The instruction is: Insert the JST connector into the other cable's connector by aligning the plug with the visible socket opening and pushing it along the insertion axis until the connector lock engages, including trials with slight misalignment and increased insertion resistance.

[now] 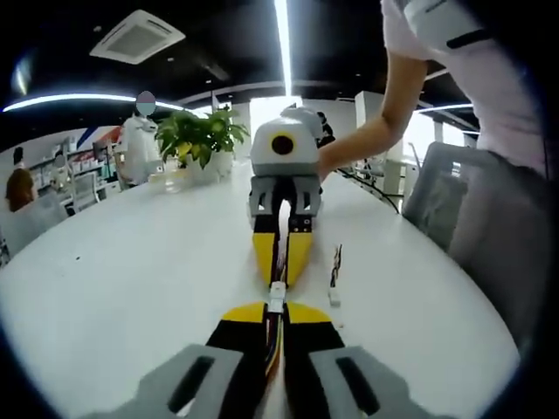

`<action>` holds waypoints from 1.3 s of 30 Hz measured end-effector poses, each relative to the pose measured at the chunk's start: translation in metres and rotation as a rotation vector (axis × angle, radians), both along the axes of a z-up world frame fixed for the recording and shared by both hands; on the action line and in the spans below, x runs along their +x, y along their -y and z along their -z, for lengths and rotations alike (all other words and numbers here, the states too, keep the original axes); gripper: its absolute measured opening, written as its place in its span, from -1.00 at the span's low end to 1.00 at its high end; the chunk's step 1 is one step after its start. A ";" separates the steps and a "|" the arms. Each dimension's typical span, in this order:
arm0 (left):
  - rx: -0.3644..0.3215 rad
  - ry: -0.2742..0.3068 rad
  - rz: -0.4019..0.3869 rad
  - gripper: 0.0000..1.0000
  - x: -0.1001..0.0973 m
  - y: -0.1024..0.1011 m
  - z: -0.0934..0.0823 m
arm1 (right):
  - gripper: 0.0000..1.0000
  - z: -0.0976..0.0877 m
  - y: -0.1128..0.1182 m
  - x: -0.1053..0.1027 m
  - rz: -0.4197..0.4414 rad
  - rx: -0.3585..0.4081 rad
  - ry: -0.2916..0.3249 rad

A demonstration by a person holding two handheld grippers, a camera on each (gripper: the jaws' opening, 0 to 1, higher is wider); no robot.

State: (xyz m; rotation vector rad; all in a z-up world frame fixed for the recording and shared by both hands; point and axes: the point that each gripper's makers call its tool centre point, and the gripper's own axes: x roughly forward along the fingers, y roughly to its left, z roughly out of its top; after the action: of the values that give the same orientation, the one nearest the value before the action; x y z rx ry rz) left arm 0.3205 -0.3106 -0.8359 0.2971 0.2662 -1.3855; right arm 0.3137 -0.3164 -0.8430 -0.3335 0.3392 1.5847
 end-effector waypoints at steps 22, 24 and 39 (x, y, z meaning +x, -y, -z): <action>-0.018 -0.030 -0.032 -1.00 0.003 0.001 0.008 | -0.92 0.008 0.002 0.005 0.079 0.031 -0.037; -0.026 -0.040 -0.041 -1.00 0.004 0.000 0.008 | -0.91 0.008 0.001 0.005 0.092 0.040 -0.053; -0.077 -0.106 -0.121 -0.85 0.007 -0.013 0.001 | -0.79 -0.005 0.000 0.008 0.155 0.087 -0.072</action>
State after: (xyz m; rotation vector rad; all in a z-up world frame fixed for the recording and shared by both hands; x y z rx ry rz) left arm 0.3273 -0.2981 -0.8372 0.1419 0.3124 -1.2900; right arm 0.3217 -0.3167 -0.8383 -0.1792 0.3417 1.4567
